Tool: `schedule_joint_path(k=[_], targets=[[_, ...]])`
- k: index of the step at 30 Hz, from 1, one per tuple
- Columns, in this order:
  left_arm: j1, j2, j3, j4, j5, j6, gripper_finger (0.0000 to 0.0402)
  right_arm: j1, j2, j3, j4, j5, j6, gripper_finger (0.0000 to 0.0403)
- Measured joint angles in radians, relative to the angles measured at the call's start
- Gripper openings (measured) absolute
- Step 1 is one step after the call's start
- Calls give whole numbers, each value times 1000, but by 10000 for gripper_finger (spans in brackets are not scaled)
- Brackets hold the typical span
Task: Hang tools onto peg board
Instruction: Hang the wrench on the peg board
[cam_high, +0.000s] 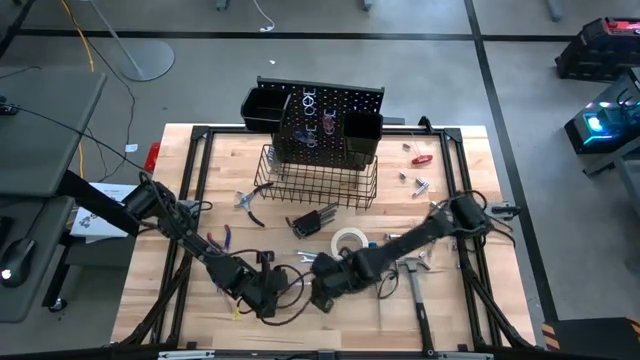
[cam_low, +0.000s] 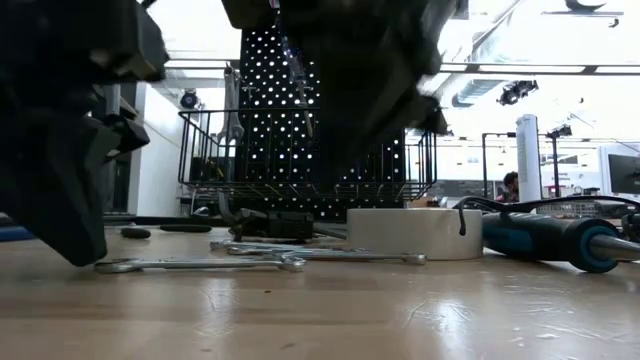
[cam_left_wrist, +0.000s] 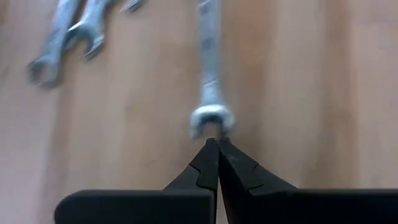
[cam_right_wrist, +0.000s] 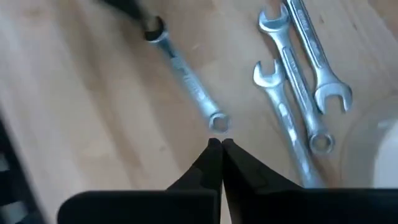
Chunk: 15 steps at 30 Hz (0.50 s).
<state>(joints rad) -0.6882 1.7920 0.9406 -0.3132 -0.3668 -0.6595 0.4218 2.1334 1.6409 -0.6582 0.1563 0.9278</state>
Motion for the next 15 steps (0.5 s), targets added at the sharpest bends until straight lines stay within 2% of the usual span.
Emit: schedule_joint_path(k=[4, 9, 15], targets=[[-23, -4, -23, 118, 5, 8, 1, -28, 33, -1, 27, -18, -49, 0], [-25, -4, -27, 115, -6, -16, 0, -36, 44, 0, 101, -79, -97, 0], [-19, -4, -27, 104, 4, 15, 0, -34, 60, -59, 150, -83, -73, 0]])
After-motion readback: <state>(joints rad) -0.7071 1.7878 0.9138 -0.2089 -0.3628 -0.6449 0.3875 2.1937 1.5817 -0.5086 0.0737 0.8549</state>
